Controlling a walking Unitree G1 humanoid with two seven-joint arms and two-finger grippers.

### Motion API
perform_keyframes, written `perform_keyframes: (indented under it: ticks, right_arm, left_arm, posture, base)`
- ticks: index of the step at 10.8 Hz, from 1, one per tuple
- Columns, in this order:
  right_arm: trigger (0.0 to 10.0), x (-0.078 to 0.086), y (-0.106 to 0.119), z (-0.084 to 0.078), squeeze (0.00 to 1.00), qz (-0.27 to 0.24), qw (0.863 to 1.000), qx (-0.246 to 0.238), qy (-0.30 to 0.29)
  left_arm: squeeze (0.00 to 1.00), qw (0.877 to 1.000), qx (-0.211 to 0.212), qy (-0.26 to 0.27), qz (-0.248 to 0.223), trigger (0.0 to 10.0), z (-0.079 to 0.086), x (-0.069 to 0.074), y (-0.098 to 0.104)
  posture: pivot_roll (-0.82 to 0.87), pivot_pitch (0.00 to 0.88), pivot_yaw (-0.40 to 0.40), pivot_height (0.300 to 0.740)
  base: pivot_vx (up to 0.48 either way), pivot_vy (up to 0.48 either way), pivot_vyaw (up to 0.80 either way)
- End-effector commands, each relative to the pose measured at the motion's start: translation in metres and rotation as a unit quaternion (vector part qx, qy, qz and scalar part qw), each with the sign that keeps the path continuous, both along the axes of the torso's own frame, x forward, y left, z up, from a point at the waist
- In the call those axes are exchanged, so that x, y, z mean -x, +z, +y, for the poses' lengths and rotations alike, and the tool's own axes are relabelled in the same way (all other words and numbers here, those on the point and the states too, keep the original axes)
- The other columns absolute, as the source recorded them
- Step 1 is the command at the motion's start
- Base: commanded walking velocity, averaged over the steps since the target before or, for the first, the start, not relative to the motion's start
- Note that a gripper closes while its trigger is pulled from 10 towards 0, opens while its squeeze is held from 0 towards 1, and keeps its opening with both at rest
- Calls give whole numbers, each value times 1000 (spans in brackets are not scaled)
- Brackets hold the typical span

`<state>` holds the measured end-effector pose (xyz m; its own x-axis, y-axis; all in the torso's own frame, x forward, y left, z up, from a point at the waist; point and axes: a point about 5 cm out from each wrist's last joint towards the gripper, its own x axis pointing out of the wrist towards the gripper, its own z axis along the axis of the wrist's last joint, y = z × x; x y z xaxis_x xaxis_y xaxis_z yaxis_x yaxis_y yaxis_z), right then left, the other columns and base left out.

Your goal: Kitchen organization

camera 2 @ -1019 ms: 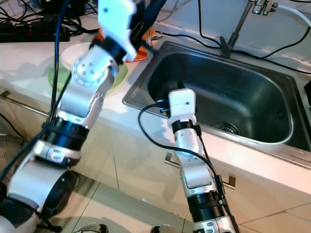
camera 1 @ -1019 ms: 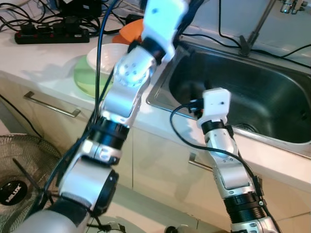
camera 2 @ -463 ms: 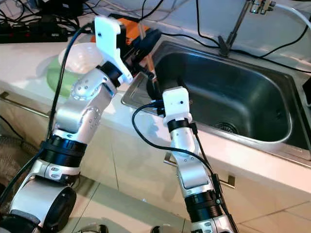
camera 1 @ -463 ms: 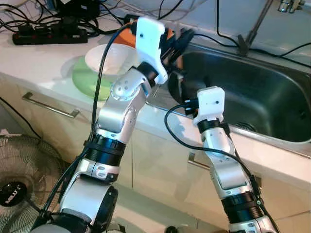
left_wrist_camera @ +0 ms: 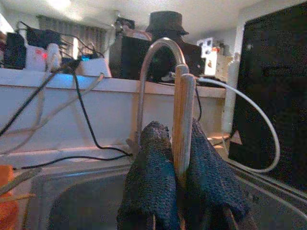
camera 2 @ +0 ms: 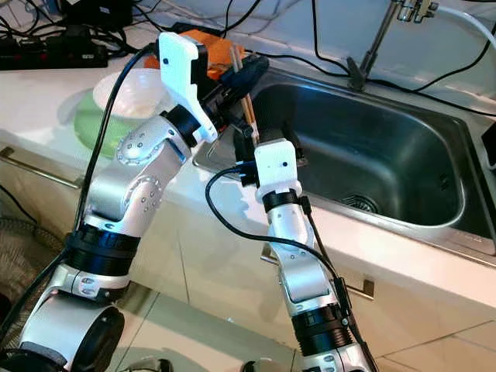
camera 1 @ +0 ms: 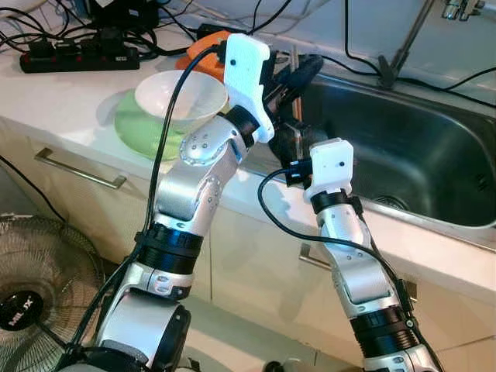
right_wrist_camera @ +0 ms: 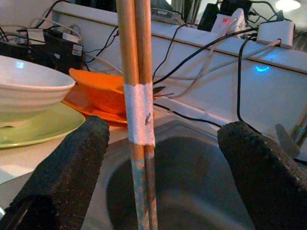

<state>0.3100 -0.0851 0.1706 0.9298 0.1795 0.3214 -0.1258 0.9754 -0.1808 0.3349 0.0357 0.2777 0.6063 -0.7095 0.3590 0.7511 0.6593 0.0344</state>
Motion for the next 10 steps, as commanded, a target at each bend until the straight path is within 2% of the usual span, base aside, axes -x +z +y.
perform_keyframes:
  ticks: [1,3,4,10]
  right_arm:
    - [10000,0,3,-1,0,-6,1000,2,0]
    - [10000,0,3,-1,0,-6,1000,3,0]
    - [0,0,3,-3,0,-7,1000,-1,-1]
    - [0,-1,5,-4,0,-11,1000,-5,-1]
  left_arm:
    - [0,1000,-11,-23,7,10000,-6,5,-4]
    - [0,999,-17,-28,12,10000,-9,7,-7]
    - [0,999,-20,-30,13,10000,-9,7,-8]
    - [0,999,-42,-17,-7,10000,-8,7,-7]
  posture:
    - [-81,50,-51,740]
    - [-82,52,-50,740]
    - [-83,58,-50,740]
    - [-81,65,-54,740]
  base:
    - [0,0,0]
    - [0,0,0]
    - [0,0,0]
    - [0,0,0]
